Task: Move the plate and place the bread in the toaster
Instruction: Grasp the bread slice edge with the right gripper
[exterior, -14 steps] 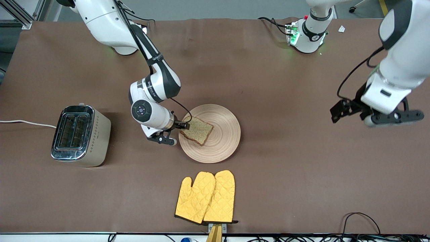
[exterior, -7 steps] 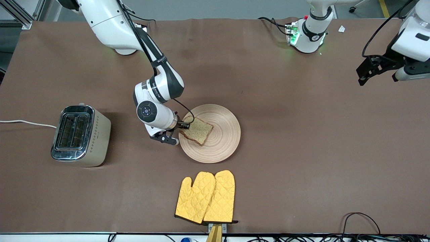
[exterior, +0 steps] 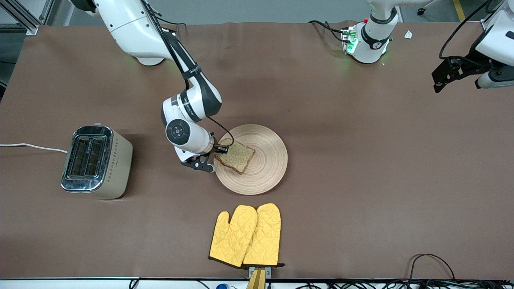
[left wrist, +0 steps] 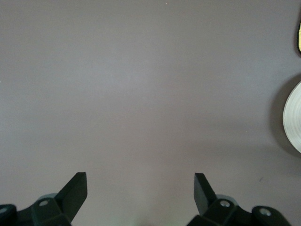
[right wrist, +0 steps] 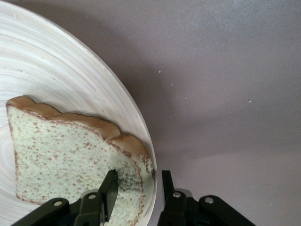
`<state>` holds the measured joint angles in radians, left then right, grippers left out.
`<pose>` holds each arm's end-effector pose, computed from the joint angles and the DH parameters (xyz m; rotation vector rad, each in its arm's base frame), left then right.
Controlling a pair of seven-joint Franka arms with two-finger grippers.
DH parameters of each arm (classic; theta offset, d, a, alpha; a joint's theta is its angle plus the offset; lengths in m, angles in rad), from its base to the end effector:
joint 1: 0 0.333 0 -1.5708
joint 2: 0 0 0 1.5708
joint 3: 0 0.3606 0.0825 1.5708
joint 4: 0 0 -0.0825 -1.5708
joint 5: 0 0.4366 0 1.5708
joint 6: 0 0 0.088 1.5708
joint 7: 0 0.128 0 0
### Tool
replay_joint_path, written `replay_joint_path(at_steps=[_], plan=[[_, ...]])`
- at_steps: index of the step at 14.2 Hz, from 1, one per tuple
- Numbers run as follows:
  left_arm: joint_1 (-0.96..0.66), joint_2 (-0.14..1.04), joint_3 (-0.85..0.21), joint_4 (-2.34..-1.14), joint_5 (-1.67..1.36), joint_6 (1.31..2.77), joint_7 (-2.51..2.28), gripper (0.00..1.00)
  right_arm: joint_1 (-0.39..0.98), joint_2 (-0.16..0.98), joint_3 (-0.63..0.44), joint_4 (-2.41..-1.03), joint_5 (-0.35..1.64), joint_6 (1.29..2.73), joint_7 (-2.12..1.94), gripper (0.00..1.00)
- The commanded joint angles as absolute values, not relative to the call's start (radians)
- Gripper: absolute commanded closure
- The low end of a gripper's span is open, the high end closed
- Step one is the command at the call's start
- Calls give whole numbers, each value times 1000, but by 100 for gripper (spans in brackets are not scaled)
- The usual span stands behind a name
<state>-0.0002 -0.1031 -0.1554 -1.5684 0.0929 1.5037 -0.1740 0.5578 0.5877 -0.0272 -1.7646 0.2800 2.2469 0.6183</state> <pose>0.5579 -0.0805 0.7037 -3.0393 -0.0408 -0.0829 0.6071 0.3720 0.2030 -2.9938 0.4084 0.2911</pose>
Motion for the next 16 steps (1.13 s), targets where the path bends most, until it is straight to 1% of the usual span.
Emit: replay_joint_path(at_steps=[1,5,7,11,12,16], plan=[[-6,-107,-146,-1534,72,1467,-166,0,580,580,-43,-1764,209,2229,684,59],[37,-112,-146,-1532,52,1450,-118,0,586,580,-43,-1759,186,2227,707,69],[66,-109,-146,-1537,15,1436,-110,0,586,580,-43,-1758,186,2227,707,78],[61,-103,-152,-1543,15,1436,-110,0,586,580,-43,-1758,186,2230,716,97],[63,-104,-152,-1545,14,1436,-109,0,586,580,-41,-1758,186,2230,715,100],[55,-88,-159,-1537,21,1436,-112,0,586,578,-43,-1729,184,2200,712,100]])
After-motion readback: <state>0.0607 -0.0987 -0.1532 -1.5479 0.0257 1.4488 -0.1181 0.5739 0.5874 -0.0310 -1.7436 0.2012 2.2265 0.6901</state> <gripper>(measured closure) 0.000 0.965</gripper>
